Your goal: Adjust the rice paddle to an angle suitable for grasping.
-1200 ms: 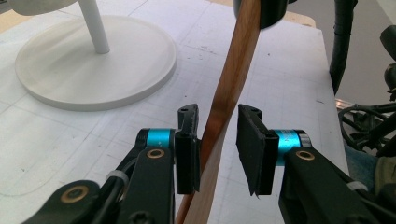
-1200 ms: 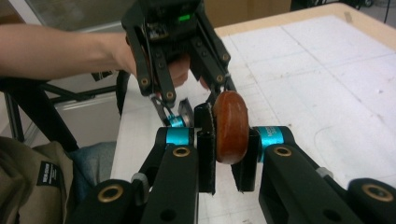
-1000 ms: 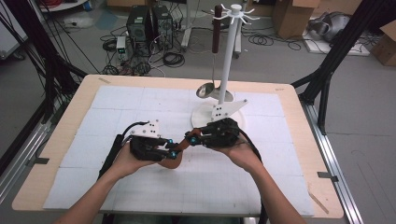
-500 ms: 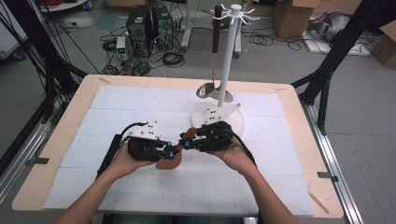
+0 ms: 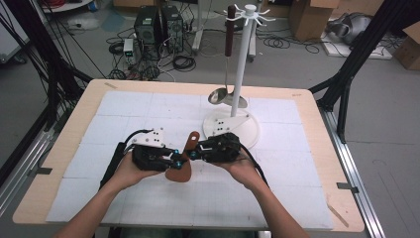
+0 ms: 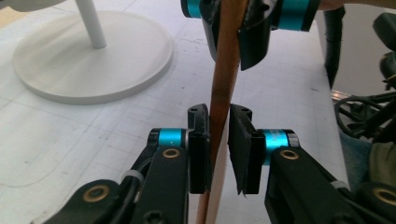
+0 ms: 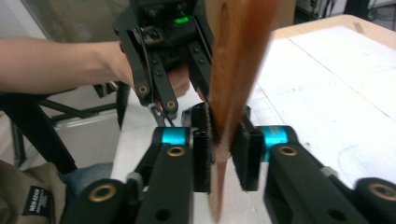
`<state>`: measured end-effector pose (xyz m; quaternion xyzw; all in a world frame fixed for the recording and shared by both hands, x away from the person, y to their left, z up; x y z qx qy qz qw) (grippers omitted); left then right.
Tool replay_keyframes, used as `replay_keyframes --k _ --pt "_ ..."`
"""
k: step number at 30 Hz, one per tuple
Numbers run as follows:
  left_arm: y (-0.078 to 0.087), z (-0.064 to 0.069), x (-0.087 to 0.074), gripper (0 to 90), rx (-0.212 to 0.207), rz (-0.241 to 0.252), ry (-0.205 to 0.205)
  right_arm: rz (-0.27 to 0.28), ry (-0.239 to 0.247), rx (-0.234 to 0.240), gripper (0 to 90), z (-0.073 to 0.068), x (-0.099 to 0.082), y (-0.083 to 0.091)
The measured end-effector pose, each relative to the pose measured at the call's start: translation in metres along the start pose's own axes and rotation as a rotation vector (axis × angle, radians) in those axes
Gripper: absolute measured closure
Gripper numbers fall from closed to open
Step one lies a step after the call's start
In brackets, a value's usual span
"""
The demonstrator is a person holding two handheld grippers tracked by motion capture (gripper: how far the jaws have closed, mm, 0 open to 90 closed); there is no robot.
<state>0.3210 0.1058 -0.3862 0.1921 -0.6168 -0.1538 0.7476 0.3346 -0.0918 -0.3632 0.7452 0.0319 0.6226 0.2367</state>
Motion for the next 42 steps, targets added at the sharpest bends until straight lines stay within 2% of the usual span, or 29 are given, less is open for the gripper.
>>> replay_keyframes --k 7,11,21,33,42 --pt "0.002 0.002 0.002 75.7 0.002 0.02 -0.003 0.022 0.004 -0.004 82.5 -0.002 0.004 0.005" --pt "0.005 0.003 0.002 70.9 0.008 0.024 -0.001 0.039 0.0 -0.024 82.6 0.002 0.006 0.015" --pt "0.011 0.006 0.0 67.6 0.024 0.013 -0.013 0.03 0.0 -0.058 82.7 0.009 0.007 0.032" --pt "0.022 0.006 -0.005 66.1 0.044 0.023 -0.007 0.029 0.009 -0.097 83.0 0.015 0.012 0.049" --pt "0.032 0.008 -0.011 63.3 0.061 0.021 0.003 0.026 -0.008 -0.121 83.0 0.023 0.014 0.061"
Point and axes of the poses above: each handheld gripper's, and its own axes: y roughly backward along the jaws, x roughly out of its top, z roughly to its right, the point moved 3 cm from there along -y, roughly forward along the jaws, and after that the axes turned 10 degrees about -x, right-handed, at the moved point
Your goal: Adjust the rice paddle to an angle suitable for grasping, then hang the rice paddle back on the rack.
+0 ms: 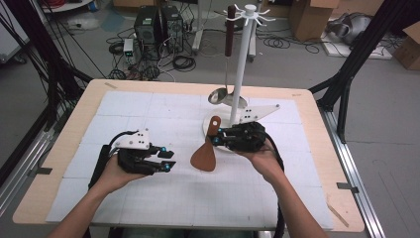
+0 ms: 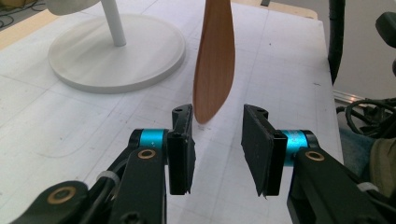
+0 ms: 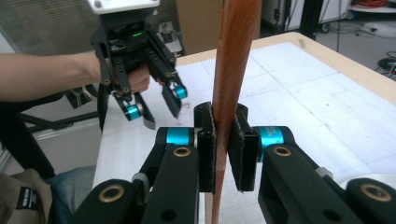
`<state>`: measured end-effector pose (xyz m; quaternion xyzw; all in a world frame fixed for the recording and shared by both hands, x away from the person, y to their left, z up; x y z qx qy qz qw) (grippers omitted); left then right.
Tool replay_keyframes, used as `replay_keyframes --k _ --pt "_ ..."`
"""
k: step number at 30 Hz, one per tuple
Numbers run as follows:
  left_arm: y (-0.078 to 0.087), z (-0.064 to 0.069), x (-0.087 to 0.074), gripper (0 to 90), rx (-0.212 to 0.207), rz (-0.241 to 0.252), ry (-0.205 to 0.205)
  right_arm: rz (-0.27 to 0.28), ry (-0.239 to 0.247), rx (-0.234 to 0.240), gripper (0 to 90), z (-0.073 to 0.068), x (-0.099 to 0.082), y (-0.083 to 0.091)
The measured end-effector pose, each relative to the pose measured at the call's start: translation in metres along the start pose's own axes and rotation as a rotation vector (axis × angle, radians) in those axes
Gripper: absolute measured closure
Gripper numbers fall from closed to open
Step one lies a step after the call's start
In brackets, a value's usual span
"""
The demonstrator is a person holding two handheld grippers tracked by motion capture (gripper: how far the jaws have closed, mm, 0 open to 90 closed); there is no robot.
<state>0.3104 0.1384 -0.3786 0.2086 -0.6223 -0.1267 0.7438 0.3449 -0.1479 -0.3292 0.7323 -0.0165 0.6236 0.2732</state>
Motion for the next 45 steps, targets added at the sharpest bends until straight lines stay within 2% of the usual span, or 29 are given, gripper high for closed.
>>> replay_keyframes --k 8,15,27,33,45 --pt "0.012 -0.003 -0.006 61.3 0.028 0.003 0.011 0.006 -0.017 -0.029 83.0 0.013 0.008 0.011" --pt "0.02 -0.003 -0.009 59.0 0.049 0.01 0.012 -0.012 -0.019 -0.062 83.0 0.022 0.017 0.019" --pt "0.033 -0.002 -0.018 48.2 0.091 -0.007 0.037 -0.017 -0.02 -0.106 83.0 0.036 0.031 0.034" --pt "0.038 -0.001 -0.023 45.4 0.112 -0.005 0.051 -0.02 -0.013 -0.111 82.9 0.039 0.04 0.04" --pt "0.038 -0.003 -0.024 40.5 0.12 -0.004 0.053 -0.019 0.012 -0.119 82.9 0.045 0.067 0.047"
Point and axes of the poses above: each handheld gripper's, and its own axes: y roughly backward along the jaws, x roughly out of its top, z roughly to its right, the point moved 3 cm from there along -y, roughly forward along the jaws, and after that the axes turned 10 degrees about -x, right-handed, at the moved point
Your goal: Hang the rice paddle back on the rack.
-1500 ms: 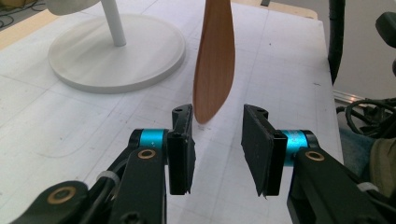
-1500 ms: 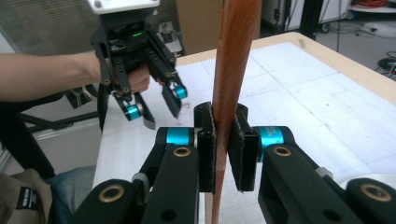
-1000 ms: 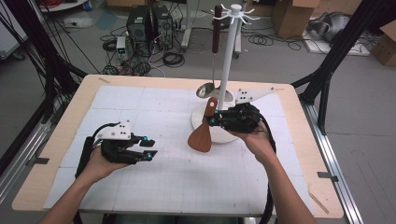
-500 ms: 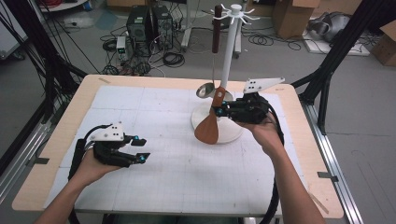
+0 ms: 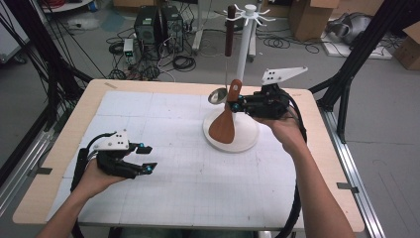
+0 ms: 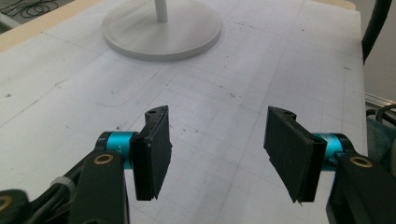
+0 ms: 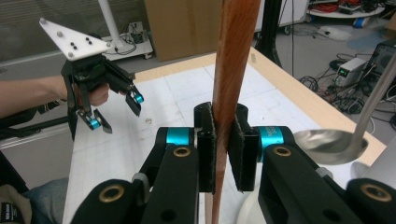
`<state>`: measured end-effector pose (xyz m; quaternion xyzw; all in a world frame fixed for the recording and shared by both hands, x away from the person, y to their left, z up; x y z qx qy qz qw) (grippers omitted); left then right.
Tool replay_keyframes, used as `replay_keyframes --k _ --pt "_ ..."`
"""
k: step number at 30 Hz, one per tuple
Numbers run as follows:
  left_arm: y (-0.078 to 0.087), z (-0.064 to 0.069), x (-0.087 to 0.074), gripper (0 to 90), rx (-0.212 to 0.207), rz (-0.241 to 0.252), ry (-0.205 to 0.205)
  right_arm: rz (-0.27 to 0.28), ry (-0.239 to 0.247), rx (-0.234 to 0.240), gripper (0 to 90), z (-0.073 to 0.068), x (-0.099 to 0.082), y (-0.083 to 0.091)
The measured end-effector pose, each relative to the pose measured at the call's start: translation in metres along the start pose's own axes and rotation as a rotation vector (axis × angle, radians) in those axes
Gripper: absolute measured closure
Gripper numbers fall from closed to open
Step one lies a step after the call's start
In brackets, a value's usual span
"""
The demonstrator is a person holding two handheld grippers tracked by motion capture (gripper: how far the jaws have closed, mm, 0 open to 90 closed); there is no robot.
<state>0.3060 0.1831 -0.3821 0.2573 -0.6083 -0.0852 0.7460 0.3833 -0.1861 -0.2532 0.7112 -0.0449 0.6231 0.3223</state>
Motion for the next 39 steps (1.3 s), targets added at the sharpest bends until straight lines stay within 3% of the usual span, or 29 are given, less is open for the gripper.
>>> replay_keyframes --k 18,39 --pt "0.003 -0.003 0.0 35.4 0.034 0.002 0.008 -0.001 0.025 -0.001 82.9 0.01 0.035 0.008" --pt "0.004 -0.005 -0.001 31.9 0.037 0.007 0.02 -0.001 0.051 -0.007 82.9 0.025 0.079 0.017"
Point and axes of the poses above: each handheld gripper's, and its own axes: y roughly backward along the jaws, x roughly out of its top, z roughly to its right, the point moved 3 cm from there along -y, roughly forward along the jaws, and after that the axes turned 10 degrees about -x, right-handed, at the moved point
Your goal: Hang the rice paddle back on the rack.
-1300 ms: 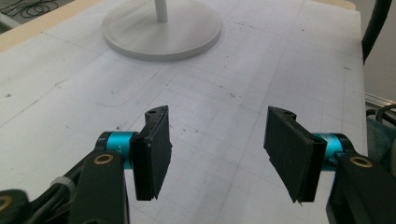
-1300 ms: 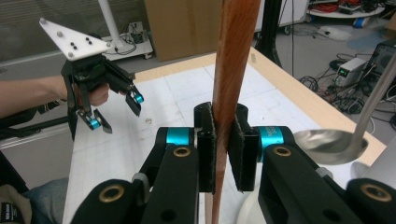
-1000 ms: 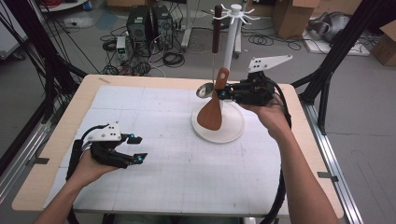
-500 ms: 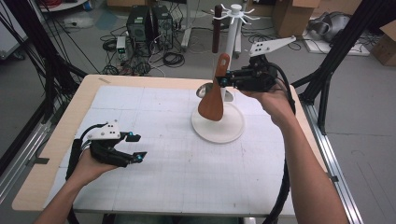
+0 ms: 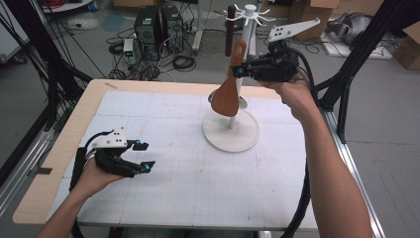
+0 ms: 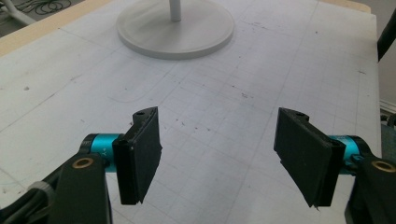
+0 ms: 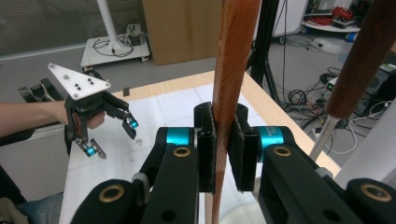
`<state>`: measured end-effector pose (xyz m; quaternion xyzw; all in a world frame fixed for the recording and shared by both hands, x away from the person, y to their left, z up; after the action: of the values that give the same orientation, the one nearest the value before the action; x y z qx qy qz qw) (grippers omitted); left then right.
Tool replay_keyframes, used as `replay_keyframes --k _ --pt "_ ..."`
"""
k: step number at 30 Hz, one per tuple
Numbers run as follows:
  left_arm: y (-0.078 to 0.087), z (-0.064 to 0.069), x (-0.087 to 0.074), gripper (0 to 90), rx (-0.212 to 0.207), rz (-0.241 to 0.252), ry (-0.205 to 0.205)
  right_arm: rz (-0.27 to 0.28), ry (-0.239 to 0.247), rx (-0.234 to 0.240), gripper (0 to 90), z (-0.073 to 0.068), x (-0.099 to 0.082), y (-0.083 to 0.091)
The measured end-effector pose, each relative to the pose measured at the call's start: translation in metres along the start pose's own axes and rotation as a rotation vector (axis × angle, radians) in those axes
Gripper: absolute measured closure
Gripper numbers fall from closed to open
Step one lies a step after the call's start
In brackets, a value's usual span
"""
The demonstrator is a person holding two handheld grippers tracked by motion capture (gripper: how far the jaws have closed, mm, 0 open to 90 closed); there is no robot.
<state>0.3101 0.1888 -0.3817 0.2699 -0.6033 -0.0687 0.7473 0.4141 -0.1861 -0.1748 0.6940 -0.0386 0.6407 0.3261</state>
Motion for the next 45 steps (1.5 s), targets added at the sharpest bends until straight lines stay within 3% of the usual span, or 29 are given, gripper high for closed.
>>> replay_keyframes --k 14,22,39,45 --pt "0.0 0.0 -0.001 31.7 -0.005 0.002 0.0 0.0 -0.003 -0.037 82.9 0.013 0.025 0.005" --pt "0.0 0.0 -0.001 31.7 -0.005 0.002 0.003 -0.002 -0.013 -0.052 82.9 0.019 0.029 0.009" --pt "0.0 0.0 -0.002 31.7 -0.006 0.001 0.0 -0.009 -0.047 -0.081 82.8 0.033 0.026 0.0" --pt "0.0 0.001 -0.001 31.7 -0.008 0.002 -0.001 -0.005 -0.052 -0.09 82.3 0.032 0.024 0.0"
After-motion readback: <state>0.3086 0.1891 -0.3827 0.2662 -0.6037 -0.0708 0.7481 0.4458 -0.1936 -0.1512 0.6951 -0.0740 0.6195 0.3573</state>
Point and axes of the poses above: each handheld gripper's, and its own axes: y roughly backward along the jaws, x roughly out of its top, z roughly to its right, the point moved 3 cm from there along -y, roughly forward along the jaws, and after that the axes turned 10 degrees about -x, right-handed, at the moved point
